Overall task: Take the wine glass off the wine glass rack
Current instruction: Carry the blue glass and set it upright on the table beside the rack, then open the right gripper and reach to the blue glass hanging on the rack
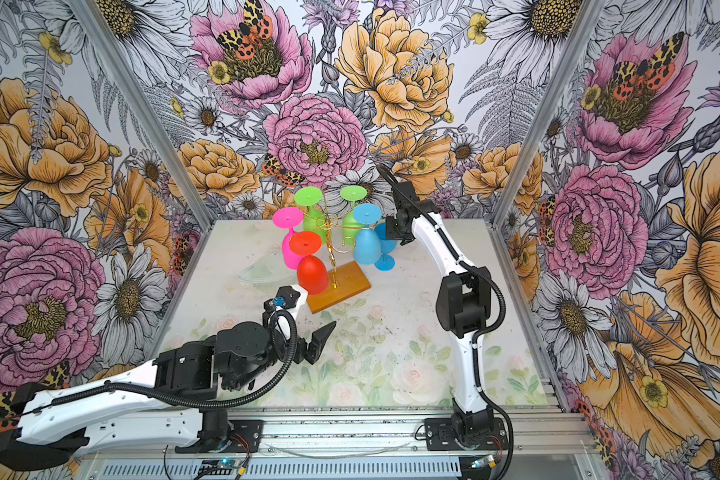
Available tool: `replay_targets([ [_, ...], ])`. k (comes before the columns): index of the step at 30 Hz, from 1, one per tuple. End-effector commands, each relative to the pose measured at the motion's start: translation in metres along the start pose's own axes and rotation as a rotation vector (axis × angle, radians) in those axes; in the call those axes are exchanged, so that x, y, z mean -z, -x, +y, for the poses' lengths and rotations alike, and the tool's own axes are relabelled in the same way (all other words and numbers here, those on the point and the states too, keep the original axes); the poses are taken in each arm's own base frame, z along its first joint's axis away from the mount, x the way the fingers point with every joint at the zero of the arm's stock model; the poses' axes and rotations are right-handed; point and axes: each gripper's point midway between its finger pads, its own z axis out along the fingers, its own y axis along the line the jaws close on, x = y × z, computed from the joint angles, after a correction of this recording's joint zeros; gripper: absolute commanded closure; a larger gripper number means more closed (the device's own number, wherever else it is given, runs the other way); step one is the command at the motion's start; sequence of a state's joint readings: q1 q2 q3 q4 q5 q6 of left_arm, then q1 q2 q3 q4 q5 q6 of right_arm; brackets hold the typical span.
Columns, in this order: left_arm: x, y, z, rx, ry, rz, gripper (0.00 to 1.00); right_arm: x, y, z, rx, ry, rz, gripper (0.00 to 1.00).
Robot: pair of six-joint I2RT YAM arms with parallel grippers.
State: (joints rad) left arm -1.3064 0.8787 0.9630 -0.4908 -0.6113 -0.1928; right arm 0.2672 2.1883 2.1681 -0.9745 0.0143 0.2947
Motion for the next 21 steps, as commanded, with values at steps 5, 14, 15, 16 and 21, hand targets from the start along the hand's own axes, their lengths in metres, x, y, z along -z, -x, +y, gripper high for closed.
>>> replay_targets([
  [5, 0.010, 0.014, 0.015, 0.076, 0.044, -0.047, 0.01, 0.022, 0.021, -0.002, -0.015, 0.015, -0.071, 0.66],
  [14, 0.021, 0.010, 0.062, 0.280, 0.113, -0.064, 0.01, 0.087, 0.040, -0.005, -0.045, 0.086, -0.175, 0.30],
  [15, 0.022, 0.009, 0.067, 0.301, 0.118, -0.068, 0.01, 0.097, 0.042, -0.006, -0.053, 0.097, -0.189, 0.29],
  [16, 0.023, 0.009, 0.071, 0.318, 0.120, -0.072, 0.01, 0.106, 0.043, -0.006, -0.061, 0.109, -0.201, 0.29],
  [21, 0.022, 0.004, 0.076, 0.351, 0.098, -0.052, 0.01, 0.145, 0.039, 0.000, -0.098, 0.212, -0.233, 0.28],
])
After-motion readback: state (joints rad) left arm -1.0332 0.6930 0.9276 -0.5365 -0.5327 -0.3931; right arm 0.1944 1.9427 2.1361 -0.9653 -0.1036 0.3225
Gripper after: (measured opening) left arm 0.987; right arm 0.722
